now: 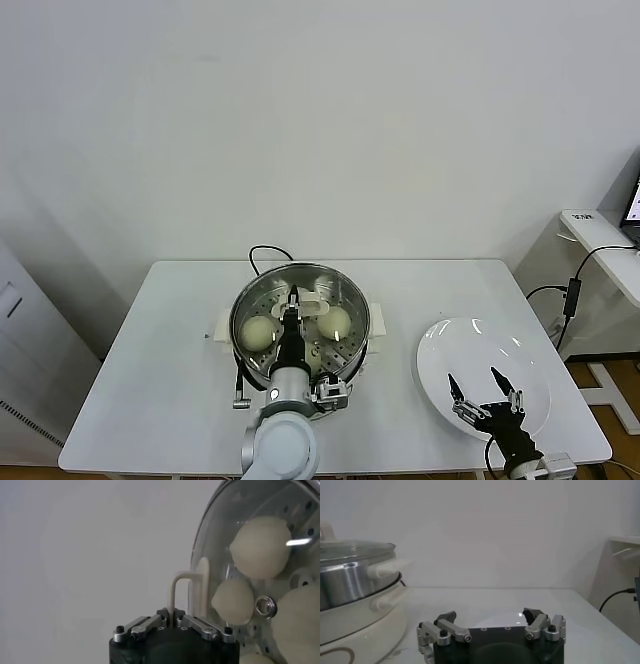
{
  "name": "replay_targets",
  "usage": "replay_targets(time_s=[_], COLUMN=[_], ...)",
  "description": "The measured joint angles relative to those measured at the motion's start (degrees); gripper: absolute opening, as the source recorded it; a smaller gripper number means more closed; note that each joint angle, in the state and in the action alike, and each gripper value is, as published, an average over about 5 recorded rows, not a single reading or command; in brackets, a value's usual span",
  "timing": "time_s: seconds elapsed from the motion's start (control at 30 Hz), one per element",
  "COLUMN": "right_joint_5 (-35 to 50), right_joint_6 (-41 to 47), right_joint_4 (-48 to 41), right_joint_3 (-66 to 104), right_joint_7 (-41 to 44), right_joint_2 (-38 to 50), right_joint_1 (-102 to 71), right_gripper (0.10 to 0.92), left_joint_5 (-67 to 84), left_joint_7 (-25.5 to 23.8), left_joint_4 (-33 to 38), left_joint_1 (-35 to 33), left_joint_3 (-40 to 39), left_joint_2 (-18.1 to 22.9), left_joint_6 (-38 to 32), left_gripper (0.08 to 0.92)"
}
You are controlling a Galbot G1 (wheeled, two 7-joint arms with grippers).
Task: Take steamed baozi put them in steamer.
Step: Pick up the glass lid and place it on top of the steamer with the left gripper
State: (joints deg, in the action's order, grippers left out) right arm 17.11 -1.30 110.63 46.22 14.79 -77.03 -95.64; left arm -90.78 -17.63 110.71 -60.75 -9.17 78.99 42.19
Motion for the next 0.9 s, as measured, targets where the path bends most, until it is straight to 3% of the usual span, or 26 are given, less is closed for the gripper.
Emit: replay_targets(time_s=[0.53,0.63,0.9], right_joint_5=[0.19,0.33,0.70], right_joint_6=[-0.64,-0.67,-0.77], right_joint_4=[0.10,0.18,0.03], right_joint_3=[0.05,0.05,0.09], right_joint_7=[0.74,0.86,1.14], right_joint_2=[-0.04,-0.02,0.25], right_joint_1=[-0.42,-0.41,-0.21], right_gripper=[0.823,0.823,0.823], left_joint_5=[0.66,1.36,5.68], left_joint_7=[1.23,1.76,3.44], left_joint_4=[-1.80,-1.64,1.11], left_joint_1=[0.71,0.48,-0.90], left_joint_3=[0.46,0.48,0.35], left_joint_2=[0.20,0.05,-1.48], left_joint_6=[0.00,0.00,-0.01], left_gripper=[0.124,0.171,0.401])
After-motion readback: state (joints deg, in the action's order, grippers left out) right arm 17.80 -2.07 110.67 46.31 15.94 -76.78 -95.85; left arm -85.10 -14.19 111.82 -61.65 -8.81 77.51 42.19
